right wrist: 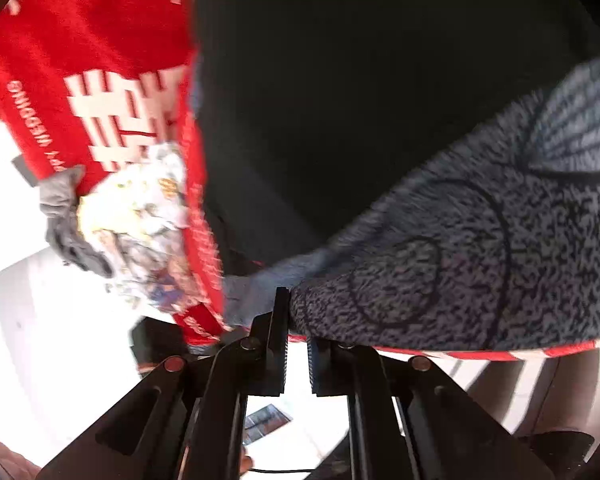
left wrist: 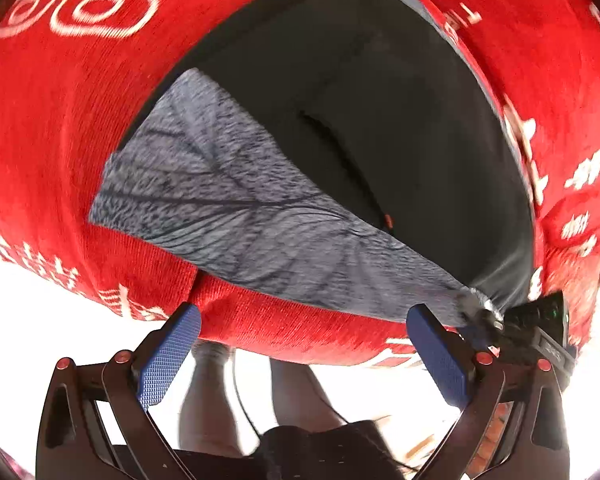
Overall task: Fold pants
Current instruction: 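Grasp the waistband with the right gripper while the left gripper grasps it too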
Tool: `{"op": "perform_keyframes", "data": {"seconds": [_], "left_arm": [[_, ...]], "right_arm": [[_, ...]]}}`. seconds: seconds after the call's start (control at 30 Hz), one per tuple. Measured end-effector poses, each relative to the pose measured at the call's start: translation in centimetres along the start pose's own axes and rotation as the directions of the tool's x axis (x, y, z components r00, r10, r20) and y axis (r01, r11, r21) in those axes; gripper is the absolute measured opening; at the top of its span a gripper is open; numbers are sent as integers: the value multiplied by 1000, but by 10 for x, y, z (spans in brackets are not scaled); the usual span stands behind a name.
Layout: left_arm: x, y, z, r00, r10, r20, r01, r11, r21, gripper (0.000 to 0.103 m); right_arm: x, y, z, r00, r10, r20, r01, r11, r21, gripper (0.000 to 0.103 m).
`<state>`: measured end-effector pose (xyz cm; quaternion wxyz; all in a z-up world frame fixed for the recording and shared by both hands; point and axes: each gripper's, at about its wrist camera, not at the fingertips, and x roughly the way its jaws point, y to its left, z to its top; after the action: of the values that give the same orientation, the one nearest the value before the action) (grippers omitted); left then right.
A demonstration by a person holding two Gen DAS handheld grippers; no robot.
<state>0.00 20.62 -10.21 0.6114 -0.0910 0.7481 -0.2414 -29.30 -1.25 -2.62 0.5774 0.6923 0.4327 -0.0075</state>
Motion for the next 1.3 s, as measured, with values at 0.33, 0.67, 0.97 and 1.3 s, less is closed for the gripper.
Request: {"op": "perform_keyframes", "data": {"seconds": [0.33, 0.67, 0.97, 1.3], "left_arm": [[5, 7, 33, 998, -17, 57, 22, 997, -77, 54], [-15, 9, 31, 995, -95, 30, 94, 995, 25, 21], [-29, -17, 45, 997, -67, 29, 66, 997, 36, 21], [-57, -66, 76, 989, -80, 128, 71, 995, 68, 21]], "right_arm": [[-4, 9, -2, 996, -64, -57, 60, 995, -80, 13], [-51, -45, 0, 995, -26, 101, 17, 996, 84, 45], [-79, -30, -9, 964, -2, 265, -47, 983, 180, 8], [-95, 57, 73, 980, -36, 197, 45, 998, -40, 8]]}}
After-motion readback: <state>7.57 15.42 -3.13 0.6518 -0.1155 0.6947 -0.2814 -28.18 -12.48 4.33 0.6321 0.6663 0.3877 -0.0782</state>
